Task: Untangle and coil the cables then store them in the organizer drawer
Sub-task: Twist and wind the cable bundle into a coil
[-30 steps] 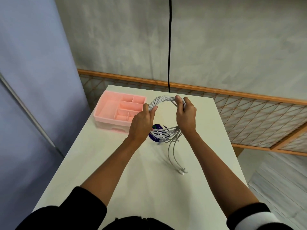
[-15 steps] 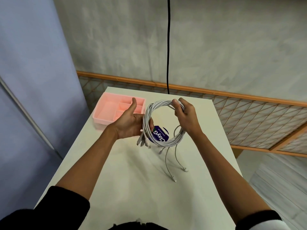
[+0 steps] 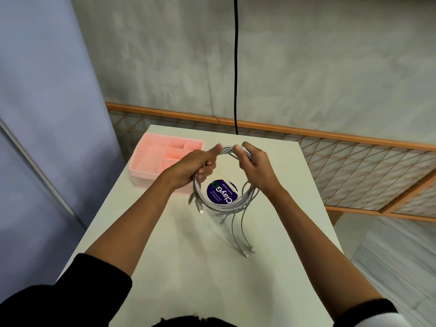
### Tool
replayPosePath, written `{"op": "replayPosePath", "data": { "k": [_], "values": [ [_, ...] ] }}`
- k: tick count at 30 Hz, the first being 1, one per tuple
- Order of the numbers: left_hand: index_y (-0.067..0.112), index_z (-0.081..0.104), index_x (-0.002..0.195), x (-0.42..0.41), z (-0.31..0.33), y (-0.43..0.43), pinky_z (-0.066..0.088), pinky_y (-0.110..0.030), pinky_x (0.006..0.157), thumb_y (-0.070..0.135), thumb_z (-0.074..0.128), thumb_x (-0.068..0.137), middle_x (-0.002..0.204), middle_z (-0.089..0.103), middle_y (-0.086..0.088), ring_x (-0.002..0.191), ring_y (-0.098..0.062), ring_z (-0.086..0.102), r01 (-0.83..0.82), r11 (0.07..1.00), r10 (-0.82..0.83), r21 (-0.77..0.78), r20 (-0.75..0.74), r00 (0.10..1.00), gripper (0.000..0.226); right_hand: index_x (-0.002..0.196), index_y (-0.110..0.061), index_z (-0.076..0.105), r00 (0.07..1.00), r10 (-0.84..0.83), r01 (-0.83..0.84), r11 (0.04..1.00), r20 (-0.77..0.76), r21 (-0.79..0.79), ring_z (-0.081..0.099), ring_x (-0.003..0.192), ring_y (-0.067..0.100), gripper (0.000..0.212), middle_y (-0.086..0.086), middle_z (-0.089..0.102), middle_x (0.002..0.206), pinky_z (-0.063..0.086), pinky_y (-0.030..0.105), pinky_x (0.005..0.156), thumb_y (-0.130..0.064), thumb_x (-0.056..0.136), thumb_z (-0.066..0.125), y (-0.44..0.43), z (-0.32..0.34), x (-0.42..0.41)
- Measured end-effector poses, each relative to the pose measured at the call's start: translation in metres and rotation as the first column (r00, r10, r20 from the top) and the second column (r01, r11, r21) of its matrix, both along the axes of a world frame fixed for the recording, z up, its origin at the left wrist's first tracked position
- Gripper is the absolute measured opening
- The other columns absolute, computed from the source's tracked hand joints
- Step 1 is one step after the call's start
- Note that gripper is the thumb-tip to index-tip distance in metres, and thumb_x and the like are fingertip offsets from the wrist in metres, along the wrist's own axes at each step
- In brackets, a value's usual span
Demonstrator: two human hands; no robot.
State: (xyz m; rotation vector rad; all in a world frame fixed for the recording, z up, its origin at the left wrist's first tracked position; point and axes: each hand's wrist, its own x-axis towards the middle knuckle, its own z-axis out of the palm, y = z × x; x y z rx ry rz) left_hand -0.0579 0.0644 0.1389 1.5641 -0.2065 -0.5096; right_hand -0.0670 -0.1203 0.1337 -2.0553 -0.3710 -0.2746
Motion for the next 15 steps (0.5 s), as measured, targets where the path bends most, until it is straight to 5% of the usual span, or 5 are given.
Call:
{"op": "replayPosePath", "data": {
  "k": [3, 6, 15],
  "values": [
    [0.011, 0.048, 0.061, 0.000, -0.007, -0.009, 0.030, -0.024, 0.045, 0.051, 0.062, 0.084, 0.044, 0.038, 0.003, 0.038, -0.012, 0.032, -0.316, 0.930, 0.241, 0.189, 0.337, 0.910, 0.048, 0.077, -0.013, 0.051, 0.995, 0.033, -0.032, 0.999, -0.097, 0.012, 0.043, 0.047, 0.016, 0.034, 0.007, 0.047, 0.057, 0.039, 0.024, 0.043, -0.037, 0.099, 0.043, -0.001, 0.001, 0.000],
    [0.004, 0.050, 0.062, -0.001, -0.013, -0.016, 0.034, -0.029, 0.050, 0.050, 0.061, 0.085, 0.051, 0.042, -0.004, 0.045, -0.018, 0.038, -0.466, 0.855, 0.309, 0.228, 0.498, 0.810, 0.053, 0.083, -0.007, 0.054, 0.988, 0.068, -0.063, 0.997, -0.137, 0.041, 0.044, 0.035, 0.015, 0.037, 0.010, 0.049, 0.055, 0.040, 0.023, 0.037, -0.038, 0.100, 0.040, -0.002, 0.003, -0.001],
    [0.014, 0.055, 0.076, -0.001, -0.018, -0.011, 0.050, -0.030, 0.052, 0.030, 0.059, 0.093, 0.052, 0.046, 0.002, 0.038, -0.011, 0.047, -0.197, 0.971, 0.146, 0.135, 0.317, 0.937, 0.023, 0.086, -0.002, 0.054, 0.982, 0.088, -0.082, 0.996, -0.166, 0.041, 0.044, 0.035, 0.015, 0.042, 0.009, 0.050, 0.057, 0.042, 0.024, 0.037, -0.040, 0.099, 0.042, -0.008, 0.001, 0.002]
  ]
}}
